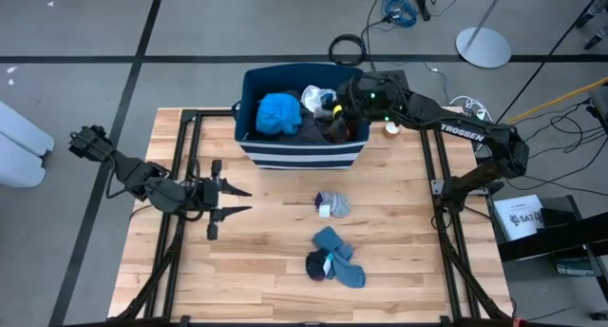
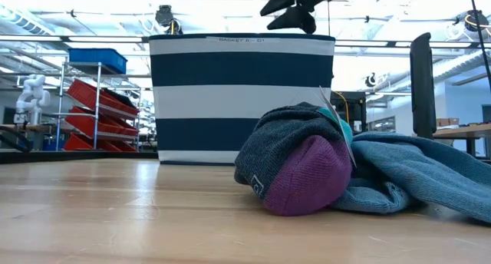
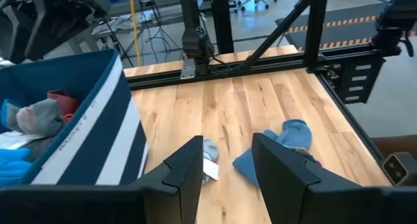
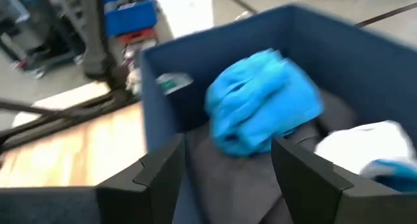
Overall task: Sort clothes
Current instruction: Put the black sock into the blue laundry bin
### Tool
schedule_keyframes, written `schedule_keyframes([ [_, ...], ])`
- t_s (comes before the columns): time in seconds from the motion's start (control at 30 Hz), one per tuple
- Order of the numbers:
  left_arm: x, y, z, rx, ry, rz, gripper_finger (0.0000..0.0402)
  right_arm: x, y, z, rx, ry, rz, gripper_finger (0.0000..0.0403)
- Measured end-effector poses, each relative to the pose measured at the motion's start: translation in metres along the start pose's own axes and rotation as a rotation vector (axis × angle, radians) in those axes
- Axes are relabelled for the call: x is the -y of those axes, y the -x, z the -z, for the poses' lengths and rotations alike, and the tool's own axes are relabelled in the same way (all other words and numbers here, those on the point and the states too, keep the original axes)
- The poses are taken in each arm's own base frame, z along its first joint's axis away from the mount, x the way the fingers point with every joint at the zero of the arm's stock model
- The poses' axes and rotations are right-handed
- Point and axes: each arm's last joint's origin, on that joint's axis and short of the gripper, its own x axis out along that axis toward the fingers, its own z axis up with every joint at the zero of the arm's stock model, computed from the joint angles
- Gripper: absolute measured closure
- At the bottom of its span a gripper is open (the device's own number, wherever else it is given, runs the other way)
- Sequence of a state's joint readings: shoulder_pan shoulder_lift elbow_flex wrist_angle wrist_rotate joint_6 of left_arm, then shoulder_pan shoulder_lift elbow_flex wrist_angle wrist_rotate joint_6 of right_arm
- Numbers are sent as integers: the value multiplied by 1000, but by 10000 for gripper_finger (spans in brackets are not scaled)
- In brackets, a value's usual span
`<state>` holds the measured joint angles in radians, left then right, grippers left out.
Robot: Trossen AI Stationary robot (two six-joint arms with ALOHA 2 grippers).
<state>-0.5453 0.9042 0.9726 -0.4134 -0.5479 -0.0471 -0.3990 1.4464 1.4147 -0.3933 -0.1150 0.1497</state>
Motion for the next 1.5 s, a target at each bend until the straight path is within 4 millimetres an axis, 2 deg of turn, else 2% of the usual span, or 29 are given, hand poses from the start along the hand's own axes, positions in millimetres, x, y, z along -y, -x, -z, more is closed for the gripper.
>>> schedule_keyframes([
  [0.27,8,-12,4,-41,-59,27,260,-44,-2,14,-87,54,-119,188],
  [0.53,18,-29,11,-99,-183,29,260,-96,2,30,-141,132,-257,188],
  [0.83,31,-58,23,-179,-381,34,260,-144,1,64,-290,217,-288,188],
  [1.03,28,-83,34,-254,-393,21,260,-165,-11,95,-453,234,-291,188],
  [1.23,24,-114,50,-331,-339,240,260,-175,-17,120,-609,234,-253,188],
  [1.37,22,-141,59,-323,-297,303,260,-179,-13,129,-633,261,-157,188],
  [1.5,26,-169,75,-320,-335,352,260,-182,-10,132,-601,296,-54,188],
])
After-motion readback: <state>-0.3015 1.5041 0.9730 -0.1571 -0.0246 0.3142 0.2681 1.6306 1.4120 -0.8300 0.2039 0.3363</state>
